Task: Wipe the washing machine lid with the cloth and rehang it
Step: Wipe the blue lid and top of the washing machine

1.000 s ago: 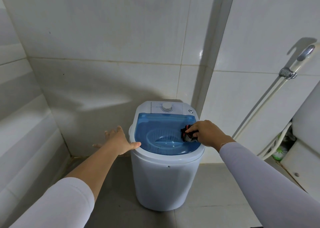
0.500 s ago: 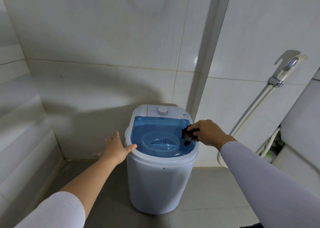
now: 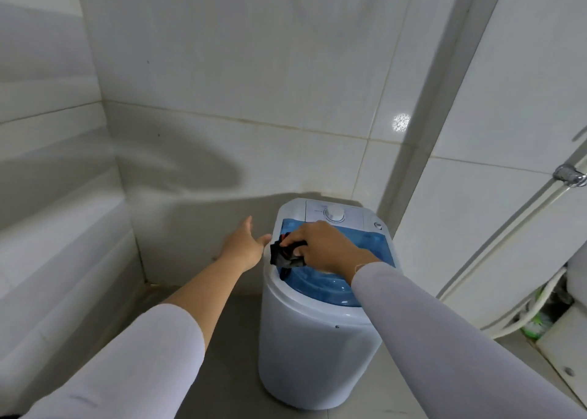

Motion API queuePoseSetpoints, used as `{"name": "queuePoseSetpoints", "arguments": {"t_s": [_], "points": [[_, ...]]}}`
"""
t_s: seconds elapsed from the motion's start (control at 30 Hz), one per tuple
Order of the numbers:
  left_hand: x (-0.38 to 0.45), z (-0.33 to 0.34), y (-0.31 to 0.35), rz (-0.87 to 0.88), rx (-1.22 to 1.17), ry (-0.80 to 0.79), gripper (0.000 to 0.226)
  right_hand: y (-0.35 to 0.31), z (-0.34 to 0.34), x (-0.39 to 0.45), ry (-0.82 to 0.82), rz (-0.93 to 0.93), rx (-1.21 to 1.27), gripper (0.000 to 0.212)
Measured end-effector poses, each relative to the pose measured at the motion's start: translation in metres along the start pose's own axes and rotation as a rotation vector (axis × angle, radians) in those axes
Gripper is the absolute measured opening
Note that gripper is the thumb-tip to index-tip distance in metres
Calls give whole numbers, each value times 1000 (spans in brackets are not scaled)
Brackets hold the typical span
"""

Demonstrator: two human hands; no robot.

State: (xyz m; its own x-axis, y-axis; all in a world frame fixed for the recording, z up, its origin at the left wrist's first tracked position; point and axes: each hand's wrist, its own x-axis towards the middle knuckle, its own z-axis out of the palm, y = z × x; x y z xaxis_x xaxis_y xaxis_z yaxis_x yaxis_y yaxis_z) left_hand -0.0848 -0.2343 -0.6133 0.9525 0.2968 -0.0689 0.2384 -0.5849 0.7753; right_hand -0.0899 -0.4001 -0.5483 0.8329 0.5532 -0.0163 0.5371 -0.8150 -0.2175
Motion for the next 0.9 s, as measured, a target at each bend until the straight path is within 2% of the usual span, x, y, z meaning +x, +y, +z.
{"name": "queuePoseSetpoints", "arguments": {"t_s": [0.23,0.5,0.73,0.9], "points": [[23,3,3,-11,81,-113,83,5,19,3,-186,-46,-165,42],[30,13,-8,-103,-45,-182,98,14,39,-10,-54,-100,-204,53],[24,14,-3,-72,5,-115,95,15,39,-15,-42,-120,-212,46],[16,16,-4,-112,57,-49,97,15,36,-25,-47,-124,-211,45]]}}
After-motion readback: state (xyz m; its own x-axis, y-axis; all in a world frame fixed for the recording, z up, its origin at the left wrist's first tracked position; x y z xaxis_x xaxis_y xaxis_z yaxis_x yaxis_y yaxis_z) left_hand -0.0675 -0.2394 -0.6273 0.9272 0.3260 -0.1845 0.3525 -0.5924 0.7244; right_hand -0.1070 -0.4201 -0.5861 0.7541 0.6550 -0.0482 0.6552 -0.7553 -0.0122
